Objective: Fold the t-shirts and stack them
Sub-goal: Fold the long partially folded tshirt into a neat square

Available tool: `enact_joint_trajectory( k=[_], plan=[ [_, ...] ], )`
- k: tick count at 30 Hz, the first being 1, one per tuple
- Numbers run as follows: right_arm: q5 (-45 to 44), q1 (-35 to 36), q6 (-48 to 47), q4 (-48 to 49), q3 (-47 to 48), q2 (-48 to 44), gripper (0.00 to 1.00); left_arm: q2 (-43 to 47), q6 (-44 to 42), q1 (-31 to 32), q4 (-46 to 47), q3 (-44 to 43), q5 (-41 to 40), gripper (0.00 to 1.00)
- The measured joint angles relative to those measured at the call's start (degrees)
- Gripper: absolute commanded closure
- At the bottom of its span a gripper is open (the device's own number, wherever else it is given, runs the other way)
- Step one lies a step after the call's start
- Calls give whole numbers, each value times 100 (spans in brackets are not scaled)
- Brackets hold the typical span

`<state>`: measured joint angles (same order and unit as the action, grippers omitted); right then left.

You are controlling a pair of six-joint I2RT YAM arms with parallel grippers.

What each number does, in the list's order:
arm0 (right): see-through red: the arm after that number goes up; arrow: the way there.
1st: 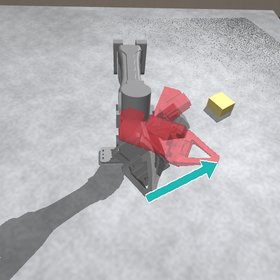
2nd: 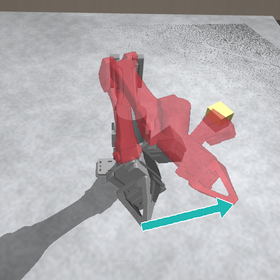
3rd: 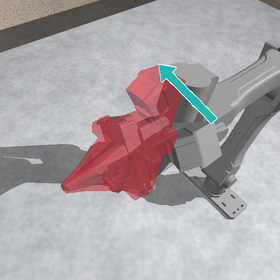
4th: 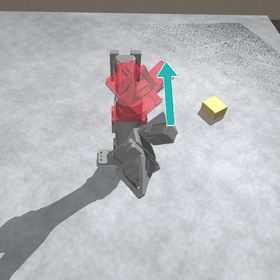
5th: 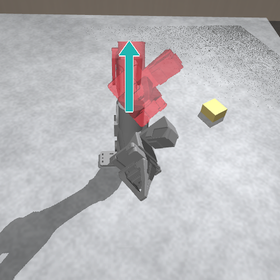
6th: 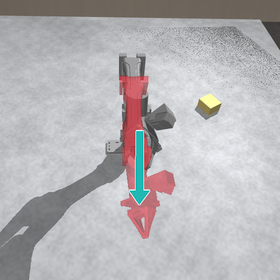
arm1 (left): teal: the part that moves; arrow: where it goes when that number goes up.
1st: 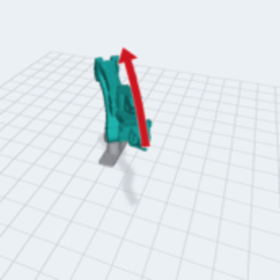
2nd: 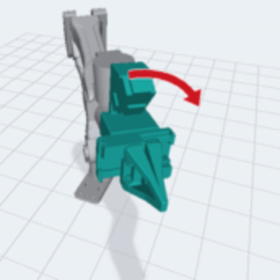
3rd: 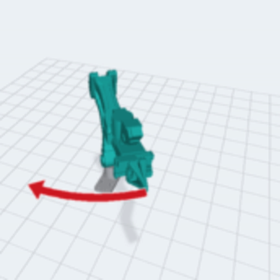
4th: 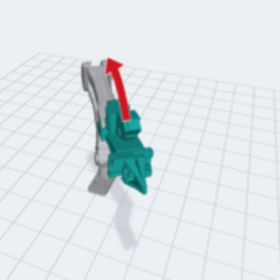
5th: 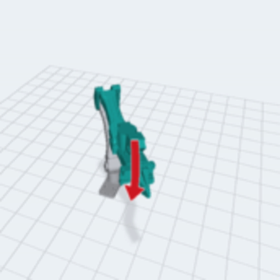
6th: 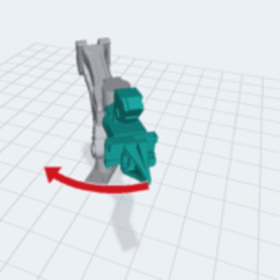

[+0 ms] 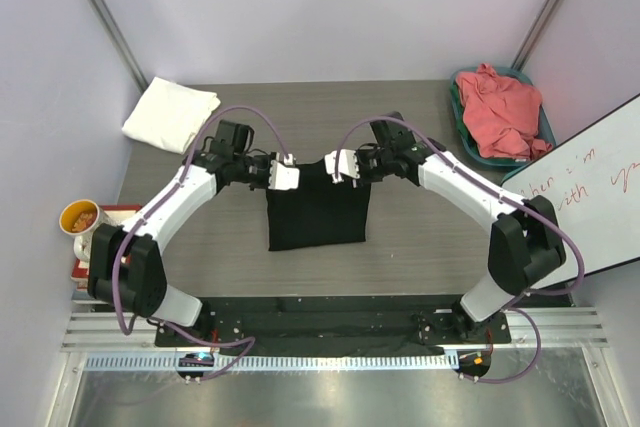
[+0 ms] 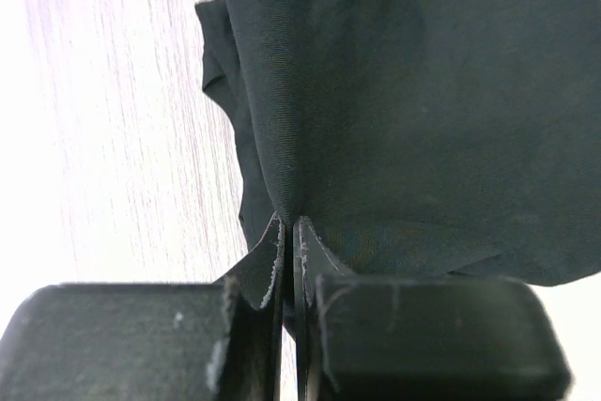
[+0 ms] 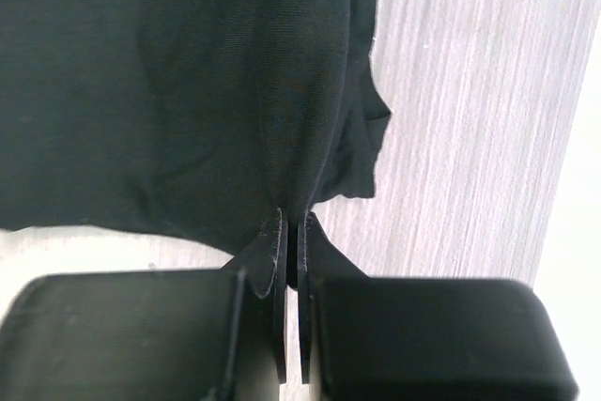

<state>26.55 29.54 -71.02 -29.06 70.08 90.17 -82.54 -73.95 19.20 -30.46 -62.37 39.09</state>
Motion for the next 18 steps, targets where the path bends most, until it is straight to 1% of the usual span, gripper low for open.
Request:
enact_joint_trajectory(
  k=[7, 8, 9, 10, 11, 12, 13, 14, 15, 16, 18],
  plan=[
    [-59, -116, 7, 496, 177, 483, 99, -645, -72, -201, 234, -282, 13, 100],
    [-79, -129, 13, 586, 192, 551, 94, -699, -85, -219, 269, -304, 13, 100],
    [-101, -142, 24, 684, 205, 625, 78, -756, -105, -240, 319, -323, 15, 100],
    [-133, -151, 35, 772, 212, 678, 65, -820, -111, -260, 398, -332, 13, 92],
    [-170, -155, 81, 903, 212, 752, 51, -883, -109, -280, 481, -332, 9, 78],
    [-264, -157, 125, 1071, 212, 831, 26, -955, -72, -297, 603, -332, -39, 58],
    [-389, -160, 146, 1314, 199, 916, 21, -1038, 15, -315, 761, -332, -116, 38],
    [-492, -166, 245, 1528, 155, 973, 18, -1119, 92, -330, 1001, -308, -216, 38],
    [-649, -175, 260, 1969, 15, 1010, 18, -1182, 133, -348, 1233, -280, -308, 38],
    [-809, -181, 275, 2358, -151, 1038, 18, -1259, 319, -367, 1578, -216, -476, 36],
    [-1099, -190, 332, 3038, -485, 1115, 18, -1366, 533, -398, 2251, -17, -758, 27]
  ],
)
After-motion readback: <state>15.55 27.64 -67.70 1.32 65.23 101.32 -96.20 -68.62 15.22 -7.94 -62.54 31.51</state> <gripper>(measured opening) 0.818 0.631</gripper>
